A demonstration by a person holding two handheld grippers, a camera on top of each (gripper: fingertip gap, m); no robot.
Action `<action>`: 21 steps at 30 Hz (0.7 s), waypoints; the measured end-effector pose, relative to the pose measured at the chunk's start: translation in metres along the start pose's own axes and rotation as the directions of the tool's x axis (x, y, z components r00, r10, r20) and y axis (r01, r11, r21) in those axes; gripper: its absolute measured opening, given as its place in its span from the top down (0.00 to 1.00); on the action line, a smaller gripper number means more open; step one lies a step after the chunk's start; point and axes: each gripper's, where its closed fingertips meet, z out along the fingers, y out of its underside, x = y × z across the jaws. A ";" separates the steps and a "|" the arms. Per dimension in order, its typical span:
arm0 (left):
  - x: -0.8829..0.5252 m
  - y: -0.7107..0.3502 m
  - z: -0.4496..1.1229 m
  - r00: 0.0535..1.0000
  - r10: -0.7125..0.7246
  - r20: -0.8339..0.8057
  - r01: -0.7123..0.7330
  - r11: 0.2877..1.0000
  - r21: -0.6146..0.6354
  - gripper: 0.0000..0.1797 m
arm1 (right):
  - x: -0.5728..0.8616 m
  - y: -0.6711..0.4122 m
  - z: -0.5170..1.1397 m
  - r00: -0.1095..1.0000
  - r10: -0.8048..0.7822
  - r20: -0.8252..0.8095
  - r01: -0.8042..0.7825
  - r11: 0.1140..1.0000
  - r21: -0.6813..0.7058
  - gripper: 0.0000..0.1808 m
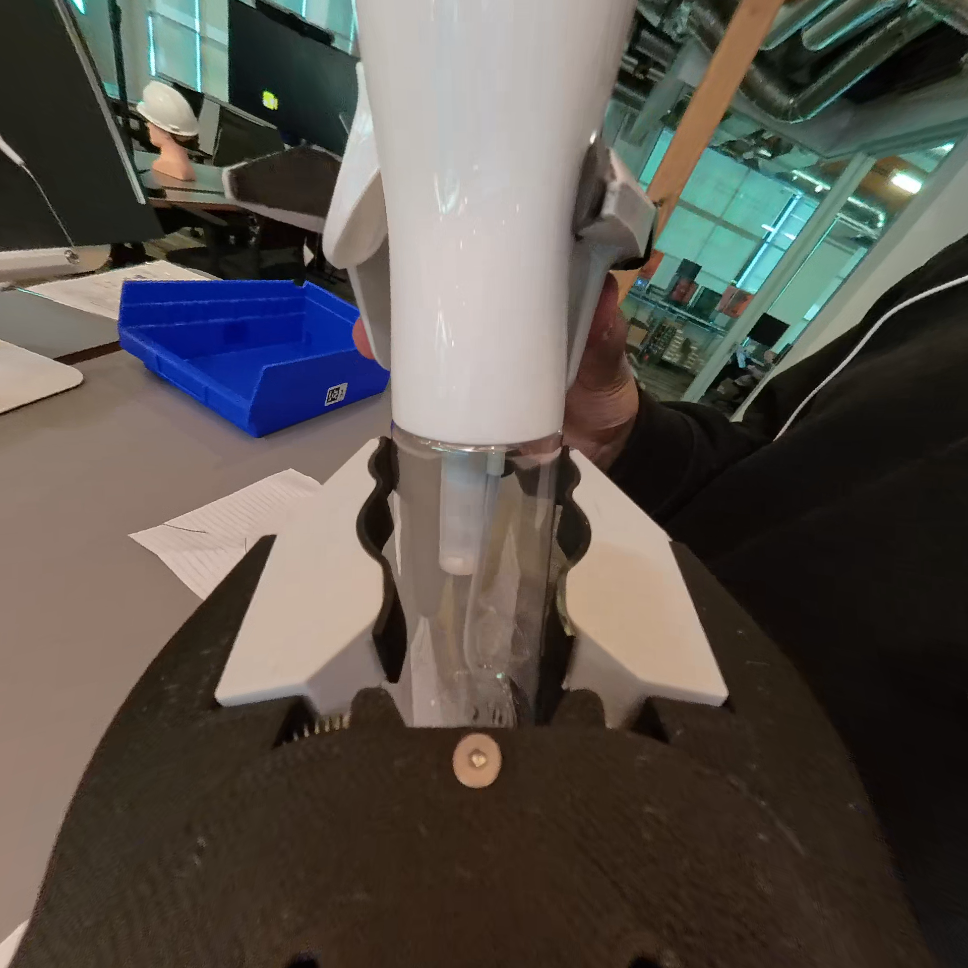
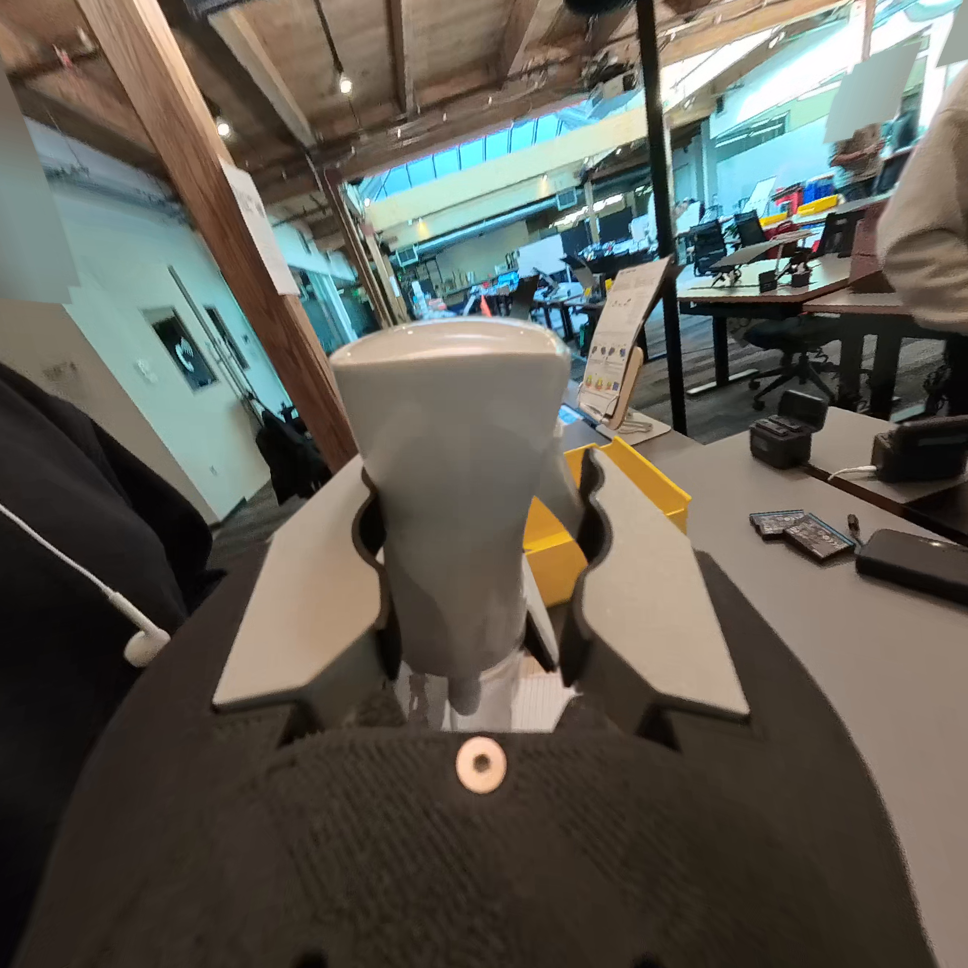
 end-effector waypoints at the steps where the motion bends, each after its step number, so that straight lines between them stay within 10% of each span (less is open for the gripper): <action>1: 0.000 -0.002 -0.001 1.000 0.004 0.000 -0.004 1.000 0.008 0.67 | -0.003 0.000 0.003 1.000 -0.016 0.009 0.016 1.000 -0.017 0.59; 21: 0.012 -0.018 -0.016 0.990 0.138 0.017 -0.138 0.990 0.007 0.66 | -0.029 -0.013 0.012 0.995 -0.038 0.095 0.039 0.999 -0.011 0.60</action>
